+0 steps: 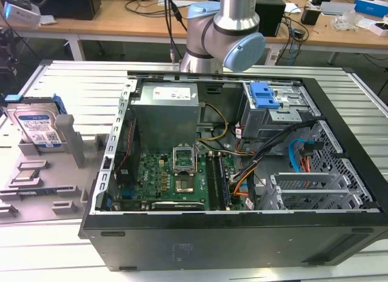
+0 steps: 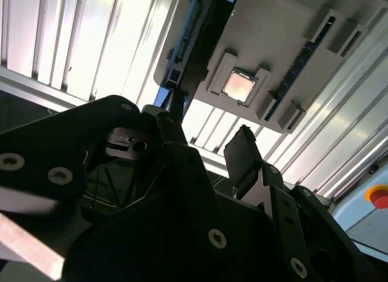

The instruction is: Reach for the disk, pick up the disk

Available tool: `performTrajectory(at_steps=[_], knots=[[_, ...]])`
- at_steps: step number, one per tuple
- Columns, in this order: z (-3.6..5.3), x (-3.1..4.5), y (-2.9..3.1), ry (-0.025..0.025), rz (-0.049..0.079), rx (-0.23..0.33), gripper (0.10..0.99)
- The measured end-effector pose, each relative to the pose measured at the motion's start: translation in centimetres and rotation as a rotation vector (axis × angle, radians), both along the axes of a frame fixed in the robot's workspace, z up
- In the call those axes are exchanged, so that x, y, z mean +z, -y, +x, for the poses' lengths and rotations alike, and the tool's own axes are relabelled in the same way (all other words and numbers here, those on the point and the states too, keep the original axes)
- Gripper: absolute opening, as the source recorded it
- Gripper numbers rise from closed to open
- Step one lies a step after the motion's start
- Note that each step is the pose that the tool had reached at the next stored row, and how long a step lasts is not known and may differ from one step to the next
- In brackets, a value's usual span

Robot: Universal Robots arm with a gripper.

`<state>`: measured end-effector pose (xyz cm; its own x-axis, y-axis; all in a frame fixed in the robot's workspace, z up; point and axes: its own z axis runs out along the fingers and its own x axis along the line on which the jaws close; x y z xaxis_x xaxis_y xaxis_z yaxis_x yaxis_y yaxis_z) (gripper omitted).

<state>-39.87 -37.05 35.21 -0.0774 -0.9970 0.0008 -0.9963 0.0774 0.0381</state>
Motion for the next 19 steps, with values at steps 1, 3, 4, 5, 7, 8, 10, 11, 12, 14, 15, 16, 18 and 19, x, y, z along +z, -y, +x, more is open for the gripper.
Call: performTrajectory(at_steps=[1, 3, 4, 5, 7, 8, 10, 11, 12, 14, 15, 16, 18, 19], knots=[[-0.01, 0.00, -0.35, -0.0001, 0.000, 0.000, 0.545], [-0.01, 0.00, -0.92, -0.0001, 0.000, 0.000, 0.545], [0.00, 0.00, -1.13, -0.0001, 0.000, 0.000, 0.545], [0.00, -0.04, -1.14, 0.0000, 0.000, 0.000, 0.545], [0.00, -0.22, -1.17, -0.0001, 0.000, 0.000, 0.545], [0.00, -0.30, -1.17, 0.0000, 0.000, 0.000, 0.545], [0.00, -0.45, -1.18, -0.0001, 0.000, 0.000, 0.545], [0.00, -0.51, -1.18, -0.0002, 0.000, 0.000, 0.545], [-0.01, -0.60, -1.18, -0.0001, 0.000, 0.000, 0.545], [0.00, -0.70, -1.18, -0.0001, 0.000, 0.000, 0.545], [0.00, -0.80, -1.18, -0.0001, 0.000, 0.000, 0.545], [0.00, -0.87, -1.18, -0.0001, 0.000, 0.000, 0.545], [0.00, -1.00, -1.18, -0.0002, 0.000, 0.000, 0.545], [0.00, -1.08, -1.19, -0.0001, 0.000, 0.000, 0.545]])
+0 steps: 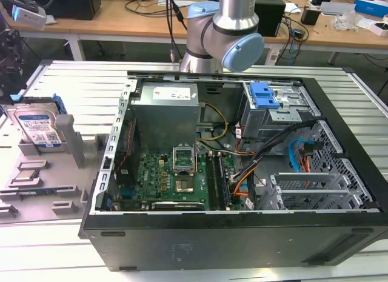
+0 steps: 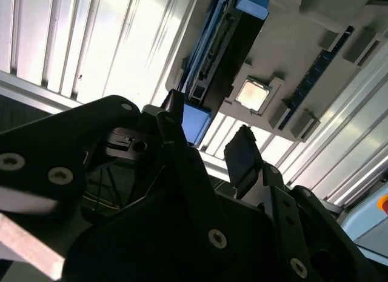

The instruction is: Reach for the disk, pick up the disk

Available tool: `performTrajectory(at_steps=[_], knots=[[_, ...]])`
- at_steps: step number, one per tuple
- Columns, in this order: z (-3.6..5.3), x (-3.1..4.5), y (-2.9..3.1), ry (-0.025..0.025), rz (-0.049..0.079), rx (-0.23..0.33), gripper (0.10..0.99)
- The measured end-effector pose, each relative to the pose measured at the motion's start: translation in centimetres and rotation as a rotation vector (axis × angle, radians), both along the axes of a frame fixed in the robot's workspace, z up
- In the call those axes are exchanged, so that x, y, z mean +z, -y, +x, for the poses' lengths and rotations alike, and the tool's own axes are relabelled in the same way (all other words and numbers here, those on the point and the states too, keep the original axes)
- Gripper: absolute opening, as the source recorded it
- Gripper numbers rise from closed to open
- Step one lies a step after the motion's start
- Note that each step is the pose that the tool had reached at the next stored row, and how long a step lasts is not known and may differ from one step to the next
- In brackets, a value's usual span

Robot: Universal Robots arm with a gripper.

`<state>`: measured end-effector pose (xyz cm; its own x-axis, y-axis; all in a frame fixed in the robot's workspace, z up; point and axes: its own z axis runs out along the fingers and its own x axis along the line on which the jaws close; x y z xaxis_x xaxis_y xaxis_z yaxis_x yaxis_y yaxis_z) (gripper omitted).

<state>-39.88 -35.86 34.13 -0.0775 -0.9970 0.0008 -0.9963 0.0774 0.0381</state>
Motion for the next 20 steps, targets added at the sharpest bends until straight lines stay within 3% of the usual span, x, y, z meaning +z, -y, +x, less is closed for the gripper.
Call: performTrajectory(at_steps=[9, 14, 18, 20], knots=[[0.00, -1.22, -0.05, 0.0000, 0.000, 0.000, 0.545], [0.00, -2.53, -0.19, 0.0000, 0.000, 0.000, 0.545], [0.01, -4.25, -0.39, -0.0001, 0.000, 0.000, 0.545], [0.00, -4.73, -0.40, -0.0002, 0.000, 0.000, 0.545]])
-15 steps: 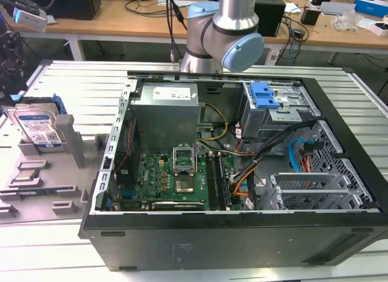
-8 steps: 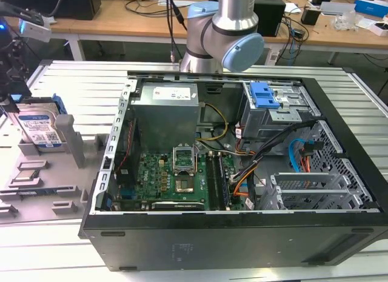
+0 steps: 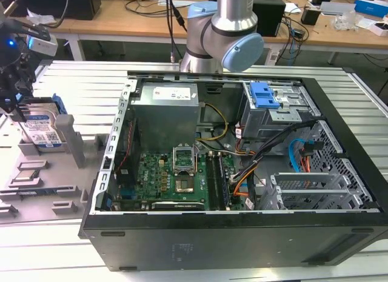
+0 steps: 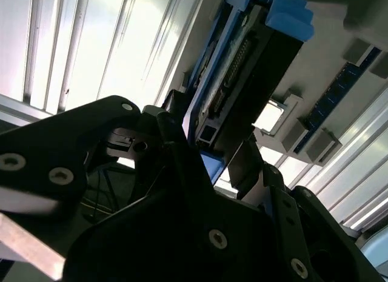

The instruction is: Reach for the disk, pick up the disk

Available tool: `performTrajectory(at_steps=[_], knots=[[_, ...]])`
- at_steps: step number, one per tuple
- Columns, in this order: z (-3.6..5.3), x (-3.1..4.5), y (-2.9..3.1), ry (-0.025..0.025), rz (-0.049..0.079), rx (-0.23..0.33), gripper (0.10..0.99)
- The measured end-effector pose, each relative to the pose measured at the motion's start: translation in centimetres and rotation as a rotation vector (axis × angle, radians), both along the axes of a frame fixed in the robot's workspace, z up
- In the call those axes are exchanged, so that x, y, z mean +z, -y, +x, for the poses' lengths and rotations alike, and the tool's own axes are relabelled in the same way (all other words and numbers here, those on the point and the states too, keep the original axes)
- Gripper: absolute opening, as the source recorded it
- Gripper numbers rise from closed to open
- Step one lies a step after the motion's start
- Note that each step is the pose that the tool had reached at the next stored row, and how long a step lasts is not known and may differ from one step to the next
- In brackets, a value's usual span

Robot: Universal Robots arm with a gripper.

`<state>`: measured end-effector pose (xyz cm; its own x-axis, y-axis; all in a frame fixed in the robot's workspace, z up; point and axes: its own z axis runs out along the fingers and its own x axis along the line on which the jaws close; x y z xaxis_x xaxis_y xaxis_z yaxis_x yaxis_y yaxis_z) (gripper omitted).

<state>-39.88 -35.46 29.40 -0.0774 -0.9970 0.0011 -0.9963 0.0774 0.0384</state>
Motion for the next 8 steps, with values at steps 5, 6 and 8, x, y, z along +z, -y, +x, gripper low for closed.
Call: performTrajectory(at_steps=[5, 6, 8], knots=[[0.00, -0.20, 0.00, -0.0003, 0.000, 0.000, 0.545], [0.00, -0.22, 0.00, -0.0001, 0.000, 0.000, 0.545], [0.00, -0.23, 0.00, -0.0001, 0.000, 0.000, 0.545]])
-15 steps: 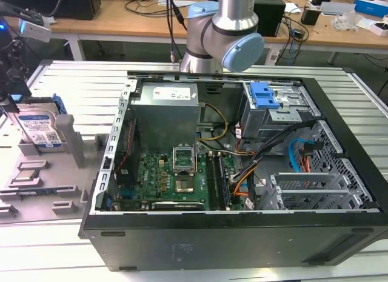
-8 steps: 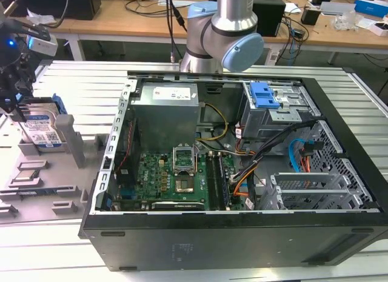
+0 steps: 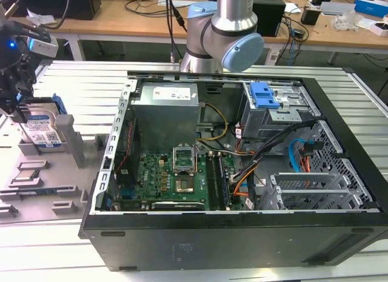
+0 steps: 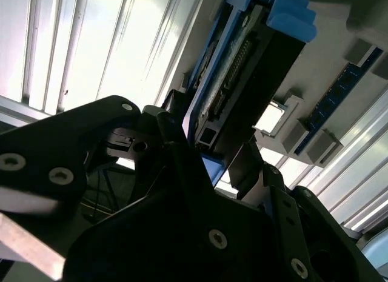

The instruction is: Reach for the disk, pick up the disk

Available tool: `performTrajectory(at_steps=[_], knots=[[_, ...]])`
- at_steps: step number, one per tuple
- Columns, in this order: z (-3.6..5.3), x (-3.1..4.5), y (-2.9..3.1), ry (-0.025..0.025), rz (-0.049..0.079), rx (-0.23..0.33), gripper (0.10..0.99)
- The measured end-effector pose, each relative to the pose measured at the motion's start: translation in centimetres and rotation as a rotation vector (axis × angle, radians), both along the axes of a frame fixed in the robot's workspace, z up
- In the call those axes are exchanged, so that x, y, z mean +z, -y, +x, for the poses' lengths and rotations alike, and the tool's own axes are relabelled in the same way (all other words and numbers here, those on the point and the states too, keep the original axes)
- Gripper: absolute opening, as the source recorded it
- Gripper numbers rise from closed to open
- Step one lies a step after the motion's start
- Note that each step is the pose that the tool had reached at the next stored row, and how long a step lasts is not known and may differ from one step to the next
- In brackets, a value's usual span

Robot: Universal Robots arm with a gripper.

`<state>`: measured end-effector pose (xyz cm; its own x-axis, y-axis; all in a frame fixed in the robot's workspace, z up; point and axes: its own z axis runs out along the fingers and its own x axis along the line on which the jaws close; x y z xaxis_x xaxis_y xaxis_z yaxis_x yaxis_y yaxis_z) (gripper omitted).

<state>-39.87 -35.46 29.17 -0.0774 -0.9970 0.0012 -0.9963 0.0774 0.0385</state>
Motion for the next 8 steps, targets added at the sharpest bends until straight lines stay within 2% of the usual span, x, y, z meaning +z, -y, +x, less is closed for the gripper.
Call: performTrajectory(at_steps=[2, 4, 5, 8], knots=[[0.00, -0.02, 0.00, 0.0000, 0.000, 0.000, 0.529], [0.00, -0.04, 0.00, 0.0001, 0.000, 0.000, 0.400], [0.00, -0.04, 0.00, 0.0000, 0.000, 0.000, 0.373], [0.00, -0.07, 0.00, 0.0000, 0.000, 0.000, 0.373]])
